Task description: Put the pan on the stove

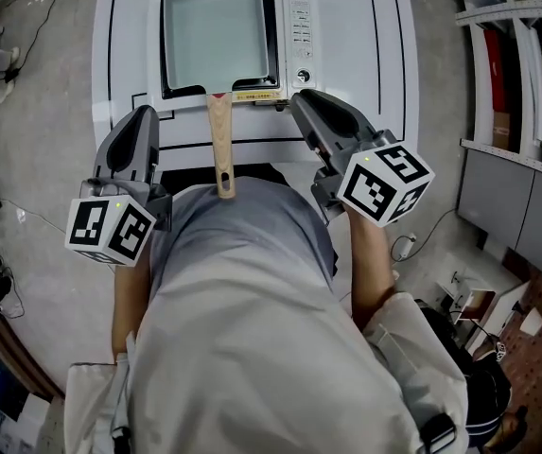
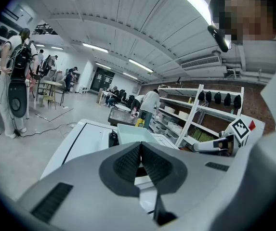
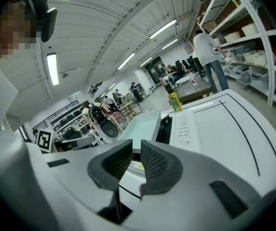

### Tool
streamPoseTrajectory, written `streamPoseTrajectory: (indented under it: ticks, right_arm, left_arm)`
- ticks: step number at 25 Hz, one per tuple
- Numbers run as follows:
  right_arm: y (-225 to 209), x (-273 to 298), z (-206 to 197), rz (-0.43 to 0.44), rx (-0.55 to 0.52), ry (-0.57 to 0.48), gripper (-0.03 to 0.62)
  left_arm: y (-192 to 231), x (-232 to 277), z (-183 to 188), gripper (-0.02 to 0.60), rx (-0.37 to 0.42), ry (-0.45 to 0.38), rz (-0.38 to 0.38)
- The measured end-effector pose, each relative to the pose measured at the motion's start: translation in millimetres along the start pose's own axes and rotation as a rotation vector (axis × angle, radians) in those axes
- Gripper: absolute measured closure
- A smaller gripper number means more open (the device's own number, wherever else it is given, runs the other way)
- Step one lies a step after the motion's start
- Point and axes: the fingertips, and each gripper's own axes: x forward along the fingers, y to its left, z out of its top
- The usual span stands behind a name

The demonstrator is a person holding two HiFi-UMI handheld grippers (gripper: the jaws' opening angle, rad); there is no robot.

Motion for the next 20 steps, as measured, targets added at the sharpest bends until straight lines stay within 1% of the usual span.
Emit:
streamPoseTrajectory:
  ticks: [6,13,16,20]
  right_arm:
    - [0,-11,8,-0.063,-0.089,-0.024,0.566]
    - [1,-13,10,-0.146,-0.224,-0.013,0.583]
    - [2,-15,11,-0.162,-0.224,-0.031,0.585]
    - [8,-15,7,-0.141,-0.223,-0.029,0.585]
  left_arm:
    - [-4,0,3,0.574,0.003,-0.008,-0.005]
    - [-6,0,0,0.574,-0.01,-0.002,0.0]
    - [-5,-1,-4,0.574,-0.016,0.0,0.009]
    - [-3,-2,-9,0.574,-0.003,0.013,0.03]
